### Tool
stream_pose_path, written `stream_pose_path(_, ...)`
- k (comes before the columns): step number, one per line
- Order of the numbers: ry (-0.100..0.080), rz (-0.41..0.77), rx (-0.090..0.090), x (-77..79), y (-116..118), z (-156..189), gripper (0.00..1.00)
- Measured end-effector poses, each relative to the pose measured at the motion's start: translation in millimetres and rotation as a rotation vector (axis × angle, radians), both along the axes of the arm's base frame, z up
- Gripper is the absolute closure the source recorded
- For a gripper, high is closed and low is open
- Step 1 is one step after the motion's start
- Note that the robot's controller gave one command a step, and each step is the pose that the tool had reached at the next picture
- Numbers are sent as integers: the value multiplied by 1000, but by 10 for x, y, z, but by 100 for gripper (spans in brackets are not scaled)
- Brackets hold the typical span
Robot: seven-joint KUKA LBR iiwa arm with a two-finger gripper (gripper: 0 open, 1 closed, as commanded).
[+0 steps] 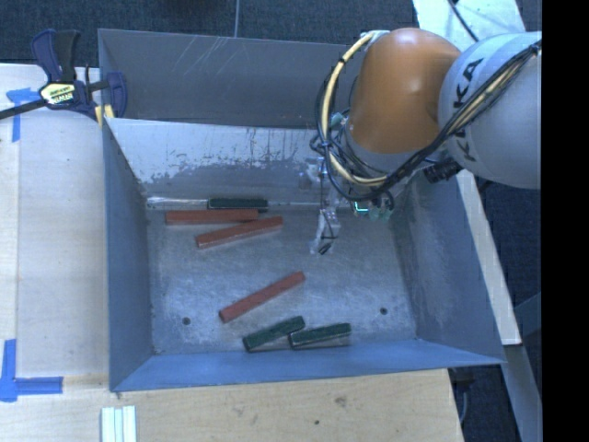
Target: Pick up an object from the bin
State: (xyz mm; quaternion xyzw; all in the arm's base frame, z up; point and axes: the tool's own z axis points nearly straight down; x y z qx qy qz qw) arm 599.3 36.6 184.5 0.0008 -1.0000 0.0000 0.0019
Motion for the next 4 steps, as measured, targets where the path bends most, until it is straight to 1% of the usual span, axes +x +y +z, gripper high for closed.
stream_pose_path(1, 2, 156, 0, -443, -33, -1147, 0)
stream_pose_path(2, -7, 153, 0, -413, -33, -1104, 100)
stream_pose_path(3, -7, 152, 1, -414, -34, -1105, 0)
stream_pose_path(4, -3, 314, 1, -477, 389, -1142, 0)
